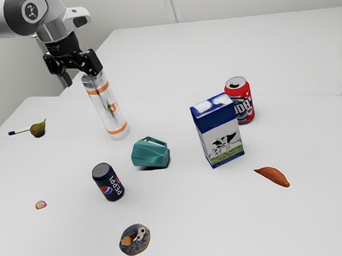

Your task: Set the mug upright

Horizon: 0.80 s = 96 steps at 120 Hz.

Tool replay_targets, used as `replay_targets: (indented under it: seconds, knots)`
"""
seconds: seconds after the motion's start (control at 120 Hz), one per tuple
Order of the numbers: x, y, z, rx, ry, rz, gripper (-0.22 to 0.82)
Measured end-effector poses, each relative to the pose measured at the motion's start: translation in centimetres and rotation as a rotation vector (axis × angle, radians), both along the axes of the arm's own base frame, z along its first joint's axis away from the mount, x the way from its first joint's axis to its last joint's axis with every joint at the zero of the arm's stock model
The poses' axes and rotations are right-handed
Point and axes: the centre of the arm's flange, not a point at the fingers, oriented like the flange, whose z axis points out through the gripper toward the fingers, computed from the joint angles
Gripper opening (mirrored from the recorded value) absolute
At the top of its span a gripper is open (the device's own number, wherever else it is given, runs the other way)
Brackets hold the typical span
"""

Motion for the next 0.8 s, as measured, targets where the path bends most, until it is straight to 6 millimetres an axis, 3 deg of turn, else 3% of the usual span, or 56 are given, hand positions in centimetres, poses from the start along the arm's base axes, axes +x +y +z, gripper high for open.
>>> replay_targets:
  seconds: [0.3, 0.583, 0.65, 0.8]
  knots:
    - [-0.4, 0.2, 0.7, -0.001, -0.015, 0.026, 0.60]
    - [1.8, -0.3, -4.3, -0.131, 0.047, 0.040, 0.60]
    - [2.3, 0.9, -6.3, -0.165, 0.056, 0.048, 0.60]
    - [3.4, 6.2, -10.3, -0.233, 0.040, 0.072, 0.60]
